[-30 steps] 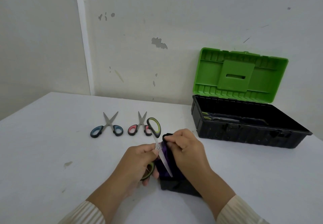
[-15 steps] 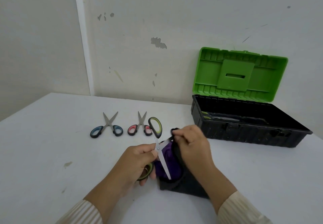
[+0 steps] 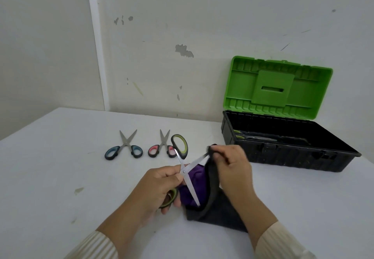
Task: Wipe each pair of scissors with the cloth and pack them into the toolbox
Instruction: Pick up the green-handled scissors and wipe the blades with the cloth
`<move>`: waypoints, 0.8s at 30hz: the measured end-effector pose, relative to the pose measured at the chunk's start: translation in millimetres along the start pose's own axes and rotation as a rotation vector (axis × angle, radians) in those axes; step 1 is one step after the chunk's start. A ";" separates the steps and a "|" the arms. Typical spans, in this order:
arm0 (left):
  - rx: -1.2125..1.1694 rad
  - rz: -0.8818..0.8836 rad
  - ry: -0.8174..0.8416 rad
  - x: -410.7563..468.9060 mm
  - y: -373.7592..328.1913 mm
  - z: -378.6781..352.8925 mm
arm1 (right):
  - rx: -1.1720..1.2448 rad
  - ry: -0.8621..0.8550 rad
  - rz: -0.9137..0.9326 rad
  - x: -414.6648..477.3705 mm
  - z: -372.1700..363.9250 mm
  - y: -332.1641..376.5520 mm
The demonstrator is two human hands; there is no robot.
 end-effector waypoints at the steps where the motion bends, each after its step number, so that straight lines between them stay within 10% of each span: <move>1: -0.010 -0.004 -0.010 0.5 -0.6 0.4 | 0.053 -0.016 -0.113 4.1 7.5 -5.4; 9: -0.140 0.008 -0.206 6.1 3.5 -1.8 | 0.155 0.492 -0.113 -34.3 -20.2 37.2; 19: -0.426 0.028 -0.632 11.4 -9.7 24.6 | -0.097 0.385 0.040 -20.8 -6.4 23.0; 24: -0.711 0.091 -0.523 7.9 -10.3 11.7 | -0.119 0.399 0.161 -44.8 -17.6 53.9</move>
Point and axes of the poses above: each hand's wrist, its own x-axis towards the middle knuckle, its own z-axis out of the back of the hand, y = z × x, the point moved 2 cm from there along x, towards the middle knuckle, and after that the axes turned 9 degrees about -y, right-handed, at the moved point
